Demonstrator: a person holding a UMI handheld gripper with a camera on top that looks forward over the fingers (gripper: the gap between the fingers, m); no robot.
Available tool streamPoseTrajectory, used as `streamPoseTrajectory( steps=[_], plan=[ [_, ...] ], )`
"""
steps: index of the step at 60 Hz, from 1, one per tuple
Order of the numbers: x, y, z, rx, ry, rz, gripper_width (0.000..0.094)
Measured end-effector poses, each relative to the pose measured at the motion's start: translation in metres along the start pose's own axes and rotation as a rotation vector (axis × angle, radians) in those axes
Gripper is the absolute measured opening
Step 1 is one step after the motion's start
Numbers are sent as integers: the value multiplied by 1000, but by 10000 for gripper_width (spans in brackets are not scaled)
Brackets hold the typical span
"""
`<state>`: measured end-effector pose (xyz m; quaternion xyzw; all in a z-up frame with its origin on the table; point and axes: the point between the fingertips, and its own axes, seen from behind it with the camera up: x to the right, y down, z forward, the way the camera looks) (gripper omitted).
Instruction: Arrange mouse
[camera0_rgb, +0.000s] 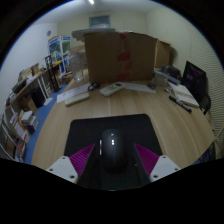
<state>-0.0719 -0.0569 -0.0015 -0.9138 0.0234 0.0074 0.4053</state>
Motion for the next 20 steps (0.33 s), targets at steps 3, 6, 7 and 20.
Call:
streamPoseTrajectory(
  steps=[3, 6, 7, 20],
  plan=[
    [-4, -7, -15, 16, -15, 2, 792],
    [-5, -8, -34, 9, -13, -12, 795],
    [-4, -8, -41, 6, -10, -17, 794],
    [10, 1, -146, 0, 1, -24, 809]
  ],
)
